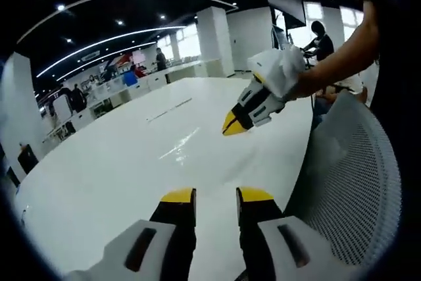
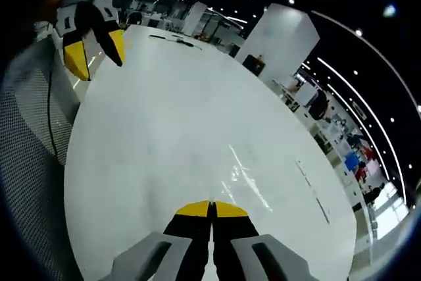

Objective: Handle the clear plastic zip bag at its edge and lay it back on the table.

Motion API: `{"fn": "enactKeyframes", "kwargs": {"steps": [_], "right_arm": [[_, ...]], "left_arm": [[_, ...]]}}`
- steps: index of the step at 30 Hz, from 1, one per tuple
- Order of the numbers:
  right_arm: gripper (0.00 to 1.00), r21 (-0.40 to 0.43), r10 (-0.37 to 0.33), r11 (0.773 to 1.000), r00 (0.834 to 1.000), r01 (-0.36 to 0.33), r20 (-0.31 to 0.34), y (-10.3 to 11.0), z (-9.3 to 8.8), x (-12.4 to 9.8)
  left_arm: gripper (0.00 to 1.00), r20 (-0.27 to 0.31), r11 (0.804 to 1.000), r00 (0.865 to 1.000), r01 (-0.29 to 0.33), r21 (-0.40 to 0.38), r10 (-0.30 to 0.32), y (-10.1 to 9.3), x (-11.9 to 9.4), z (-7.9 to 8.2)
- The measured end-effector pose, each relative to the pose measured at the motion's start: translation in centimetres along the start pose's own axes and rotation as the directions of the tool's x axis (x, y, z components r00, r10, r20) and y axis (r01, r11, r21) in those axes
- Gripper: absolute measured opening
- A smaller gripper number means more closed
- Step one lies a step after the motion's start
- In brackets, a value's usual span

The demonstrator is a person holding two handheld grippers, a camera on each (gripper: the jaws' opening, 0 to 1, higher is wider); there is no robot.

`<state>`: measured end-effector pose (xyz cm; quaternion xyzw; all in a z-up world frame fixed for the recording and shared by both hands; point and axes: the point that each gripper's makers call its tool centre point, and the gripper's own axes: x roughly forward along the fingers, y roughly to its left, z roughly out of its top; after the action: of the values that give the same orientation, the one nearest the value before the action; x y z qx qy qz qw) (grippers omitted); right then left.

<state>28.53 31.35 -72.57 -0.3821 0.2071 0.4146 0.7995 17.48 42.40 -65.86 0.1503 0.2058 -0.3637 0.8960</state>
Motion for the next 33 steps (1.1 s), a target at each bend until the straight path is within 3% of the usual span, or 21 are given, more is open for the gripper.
{"fn": "enactKeyframes", "kwargs": {"steps": [6, 16, 19, 25, 33], "right_arm": [[0.0, 0.063, 0.06, 0.996, 0.996, -0.056, -0.064, 1.8, -1.7, 2.0], [0.05, 0.135, 0.082, 0.988, 0.996, -0.076, -0.039, 2.3, -1.8, 2.1], [0.09, 0.165, 0.069, 0.984, 0.998, -0.067, -0.009, 1.9, -1.5, 1.3], [0.27, 0.265, 0.038, 0.963, 0.998, -0.05, 0.05, 1.1, -1.8, -1.2], [0.49, 0.395, 0.01, 0.918, 0.997, -0.042, 0.082, 0.6, -3.0, -4.8]], "left_arm": [[0.23, -0.015, 1.0, 1.0, 0.003, 0.01, -0.003, 0.0, 0.2, -0.9], [0.24, -0.033, 1.0, 0.999, 0.004, 0.009, -0.003, 0.5, 0.9, -2.6], [0.24, -0.037, 1.0, 0.999, 0.007, 0.007, -0.007, 0.4, 1.3, -3.0], [0.26, -0.043, 1.0, 0.999, 0.012, 0.006, -0.012, 0.0, 1.5, -3.8], [0.34, -0.018, 1.0, 1.0, -0.004, -0.008, 0.004, 0.3, 1.6, -3.3]]}}
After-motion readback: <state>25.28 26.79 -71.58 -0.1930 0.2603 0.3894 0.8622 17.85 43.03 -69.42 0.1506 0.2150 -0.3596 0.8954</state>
